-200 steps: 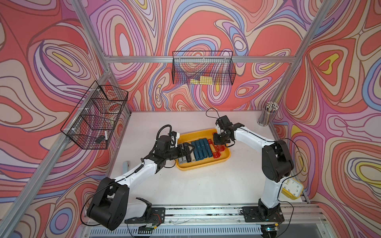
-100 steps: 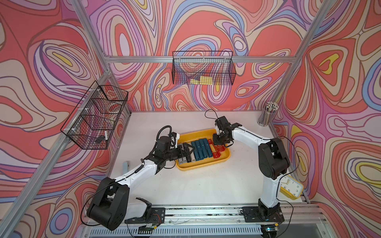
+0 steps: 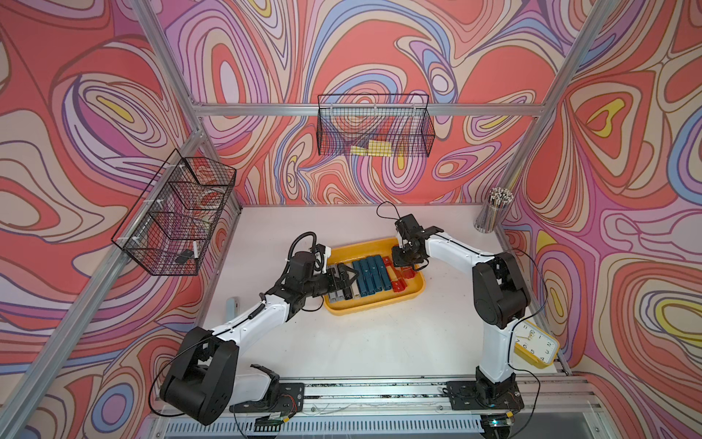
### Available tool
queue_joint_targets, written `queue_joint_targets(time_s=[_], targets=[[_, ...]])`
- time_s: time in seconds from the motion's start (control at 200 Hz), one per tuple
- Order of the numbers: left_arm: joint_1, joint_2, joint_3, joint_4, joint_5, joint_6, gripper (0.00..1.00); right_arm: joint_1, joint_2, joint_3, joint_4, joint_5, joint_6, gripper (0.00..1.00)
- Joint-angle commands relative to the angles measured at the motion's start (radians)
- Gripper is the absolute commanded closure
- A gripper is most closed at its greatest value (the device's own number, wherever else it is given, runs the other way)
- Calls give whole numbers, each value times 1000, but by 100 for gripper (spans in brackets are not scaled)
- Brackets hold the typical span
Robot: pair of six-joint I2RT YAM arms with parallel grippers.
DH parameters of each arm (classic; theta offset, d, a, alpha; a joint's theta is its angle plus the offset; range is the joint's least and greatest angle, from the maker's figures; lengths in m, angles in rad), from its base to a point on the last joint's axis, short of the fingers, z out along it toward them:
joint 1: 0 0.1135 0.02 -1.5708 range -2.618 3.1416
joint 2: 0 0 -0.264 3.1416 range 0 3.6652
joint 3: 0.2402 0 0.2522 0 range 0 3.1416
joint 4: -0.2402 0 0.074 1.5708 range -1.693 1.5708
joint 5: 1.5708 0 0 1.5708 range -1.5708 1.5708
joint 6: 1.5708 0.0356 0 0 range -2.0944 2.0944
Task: Put the pruning pliers into the storage box
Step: Place the pruning pliers in the storage box.
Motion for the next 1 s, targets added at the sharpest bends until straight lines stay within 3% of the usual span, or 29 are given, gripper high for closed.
queue_joint_targets(time_s=[0.0, 0.997], targets=[[-4, -1, -9, 25, -3, -3, 1, 4, 22, 40, 1, 28, -15, 100], [-4, 14, -7, 34, 1, -7, 1, 4, 95, 44, 8, 8, -21, 100]])
